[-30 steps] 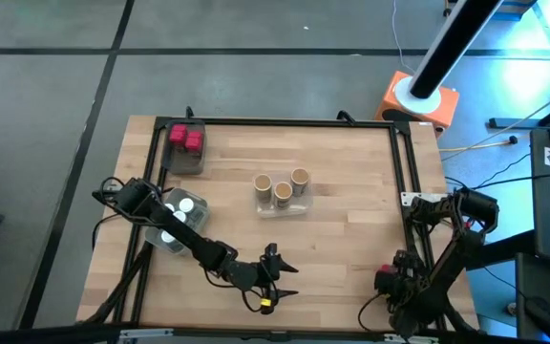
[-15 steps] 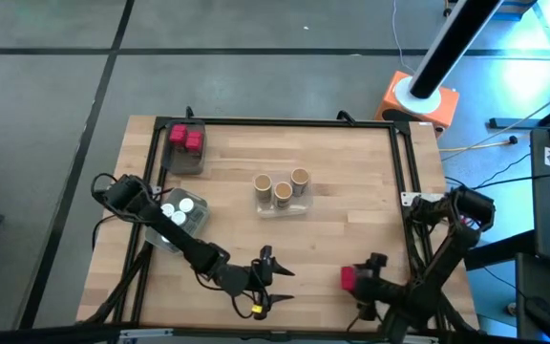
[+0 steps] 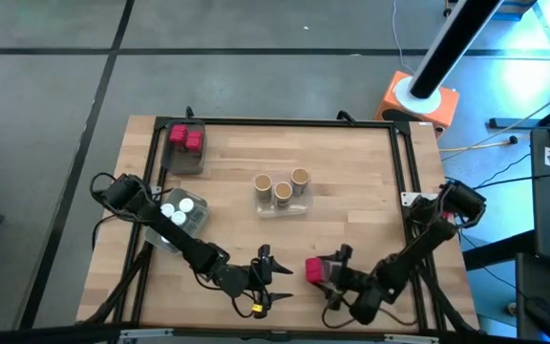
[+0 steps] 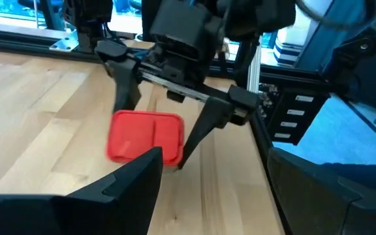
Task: Sort spices by type
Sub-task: Put the red seasoning can into the black bin
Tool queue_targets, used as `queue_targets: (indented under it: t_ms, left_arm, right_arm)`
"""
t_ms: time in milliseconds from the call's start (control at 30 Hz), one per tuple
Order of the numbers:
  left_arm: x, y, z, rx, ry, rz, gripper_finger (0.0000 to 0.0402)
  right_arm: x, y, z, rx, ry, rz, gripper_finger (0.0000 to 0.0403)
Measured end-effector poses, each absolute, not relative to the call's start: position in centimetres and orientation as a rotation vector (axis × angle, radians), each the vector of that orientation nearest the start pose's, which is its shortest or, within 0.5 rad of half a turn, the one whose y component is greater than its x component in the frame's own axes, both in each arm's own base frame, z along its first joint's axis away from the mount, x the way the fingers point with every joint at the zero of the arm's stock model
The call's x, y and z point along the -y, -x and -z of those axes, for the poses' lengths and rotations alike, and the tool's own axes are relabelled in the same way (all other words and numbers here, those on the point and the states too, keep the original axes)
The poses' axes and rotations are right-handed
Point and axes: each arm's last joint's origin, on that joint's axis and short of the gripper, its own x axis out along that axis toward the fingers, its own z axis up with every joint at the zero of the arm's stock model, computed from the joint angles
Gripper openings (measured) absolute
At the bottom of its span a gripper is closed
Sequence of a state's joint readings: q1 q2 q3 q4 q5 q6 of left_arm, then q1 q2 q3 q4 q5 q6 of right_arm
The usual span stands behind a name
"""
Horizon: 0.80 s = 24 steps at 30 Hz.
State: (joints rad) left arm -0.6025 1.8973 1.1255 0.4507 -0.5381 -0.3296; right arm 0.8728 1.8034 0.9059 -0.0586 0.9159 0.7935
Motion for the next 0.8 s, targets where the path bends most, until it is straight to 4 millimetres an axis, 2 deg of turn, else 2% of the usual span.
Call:
queue_targets:
  t_ms: [133,400,633,800]
  left_arm:
    - [22.0,-34.6,-19.7,-0.276,0.158,0.018,0.0266]
    - [22.0,-34.6,-19.6,-0.278,0.158,0.018,0.0266]
    - [22.0,-34.6,-19.6,-0.282,0.162,0.017,0.0266]
    - [22.0,-34.6,-19.6,-0.284,0.166,0.017,0.0266]
  right_arm:
    - [-22.9,-24.3,-13.3,-0.435,-0.059,0.277,0.0344]
    - [-22.2,-26.5,-10.6,-0.436,-0.048,0.254,0.0350]
    - [-22.4,-26.4,-10.8,-0.448,0.016,0.227,0.0377]
    - [-22.7,-26.3,-11.1,-0.469,-0.003,0.166,0.0383]
